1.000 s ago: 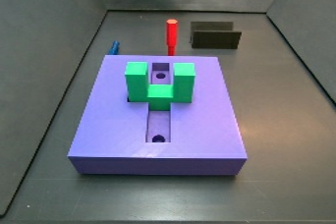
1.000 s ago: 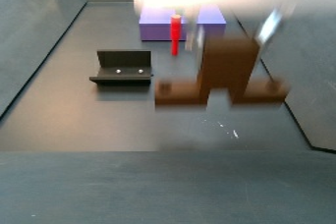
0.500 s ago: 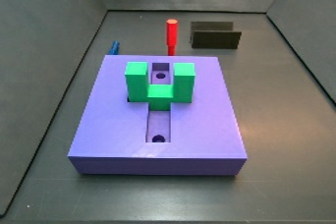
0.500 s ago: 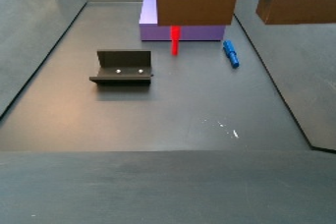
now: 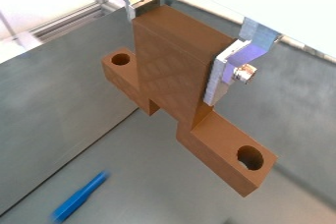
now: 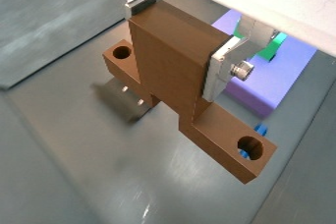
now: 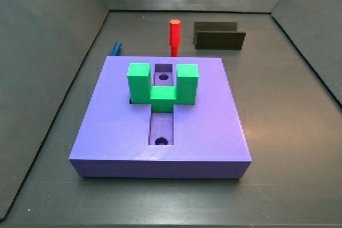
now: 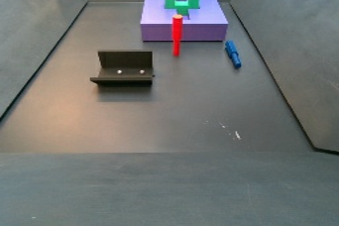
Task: Pick up the brown object. Move up. Move to above the board. Insert the brown object.
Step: Move to above the board.
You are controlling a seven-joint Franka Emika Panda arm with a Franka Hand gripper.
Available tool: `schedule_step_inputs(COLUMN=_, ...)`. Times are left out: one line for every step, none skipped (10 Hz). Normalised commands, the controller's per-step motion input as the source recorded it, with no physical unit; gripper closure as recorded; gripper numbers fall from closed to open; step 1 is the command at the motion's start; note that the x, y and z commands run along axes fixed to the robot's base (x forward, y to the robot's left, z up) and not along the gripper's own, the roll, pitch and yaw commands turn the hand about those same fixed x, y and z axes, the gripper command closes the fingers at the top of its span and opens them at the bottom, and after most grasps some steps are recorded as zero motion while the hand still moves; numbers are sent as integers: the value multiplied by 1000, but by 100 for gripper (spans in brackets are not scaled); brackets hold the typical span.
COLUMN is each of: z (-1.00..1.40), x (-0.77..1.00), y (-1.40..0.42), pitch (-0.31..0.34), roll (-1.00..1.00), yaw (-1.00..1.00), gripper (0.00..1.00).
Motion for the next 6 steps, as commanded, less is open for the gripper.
schedule_step_inputs(z=126, x=106, y=-1400, pitch=15, roll=-13, yaw=2, gripper=100)
schedule_step_inputs(z=130, x=103, y=-1400, pitch=11, roll=-11, yaw=-2, gripper=100)
schedule_step_inputs(z=135, x=105, y=-1400, pitch=15, roll=-5, yaw=3, gripper=100)
schedule_step_inputs(z=142, x=110, y=-1400, pitch=29, roll=2, yaw=5, gripper=100)
schedule_step_inputs(z=148, x=122, y=-1400, pitch=56, roll=-1, yaw=4, gripper=100)
schedule_step_inputs(z=147, x=137, y=-1400, pitch=79, roll=6, yaw=7, gripper=100)
